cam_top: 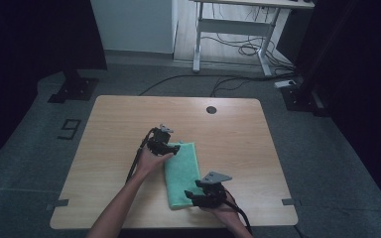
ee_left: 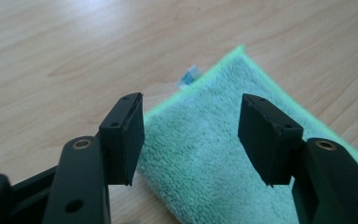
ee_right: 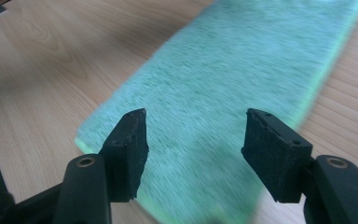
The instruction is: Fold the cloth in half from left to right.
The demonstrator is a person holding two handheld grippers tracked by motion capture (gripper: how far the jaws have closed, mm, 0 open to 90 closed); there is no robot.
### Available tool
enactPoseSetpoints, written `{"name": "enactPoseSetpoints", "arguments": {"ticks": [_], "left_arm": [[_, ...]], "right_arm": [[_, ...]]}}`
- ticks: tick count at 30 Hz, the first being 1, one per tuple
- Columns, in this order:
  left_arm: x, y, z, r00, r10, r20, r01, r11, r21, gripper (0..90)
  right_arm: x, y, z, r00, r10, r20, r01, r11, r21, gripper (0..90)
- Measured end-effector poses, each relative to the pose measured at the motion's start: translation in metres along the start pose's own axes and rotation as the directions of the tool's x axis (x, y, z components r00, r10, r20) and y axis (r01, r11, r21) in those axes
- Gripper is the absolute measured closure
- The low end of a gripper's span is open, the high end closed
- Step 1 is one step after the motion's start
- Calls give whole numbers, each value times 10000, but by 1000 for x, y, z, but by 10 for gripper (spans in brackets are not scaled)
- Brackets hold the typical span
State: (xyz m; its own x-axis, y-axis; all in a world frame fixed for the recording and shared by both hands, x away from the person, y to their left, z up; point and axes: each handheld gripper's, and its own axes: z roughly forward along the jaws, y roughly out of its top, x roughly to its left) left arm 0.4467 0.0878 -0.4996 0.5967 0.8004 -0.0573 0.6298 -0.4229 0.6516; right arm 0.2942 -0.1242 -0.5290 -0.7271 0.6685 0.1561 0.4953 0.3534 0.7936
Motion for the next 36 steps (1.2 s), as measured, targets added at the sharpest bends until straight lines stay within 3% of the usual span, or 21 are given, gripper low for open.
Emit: {"name": "enactPoseSetpoints", "arguments": {"ticks": [10, 21, 31, 36], "left_arm": [[9, -14, -2, 9998, -175, -43, 176, 9997, 176, 433], [20, -26, 7, 9992, -243, -330, 267, 9968, 754, 448], [31, -30, 8, 9981, -505, -356, 531, 9957, 762, 453], [31, -29, 4, 9981, -476, -389, 494, 9977, 457, 448]], "right_arm": [[23, 2, 26, 9957, -818, -426, 835, 9958, 384, 375], [36, 0, 36, 9929, -1032, -595, 1064, 9928, 543, 370], [43, 3, 41, 9902, -1186, -733, 1228, 9909, 549, 369], [43, 3, 43, 9914, -1085, -734, 1125, 9922, 535, 369]]}}
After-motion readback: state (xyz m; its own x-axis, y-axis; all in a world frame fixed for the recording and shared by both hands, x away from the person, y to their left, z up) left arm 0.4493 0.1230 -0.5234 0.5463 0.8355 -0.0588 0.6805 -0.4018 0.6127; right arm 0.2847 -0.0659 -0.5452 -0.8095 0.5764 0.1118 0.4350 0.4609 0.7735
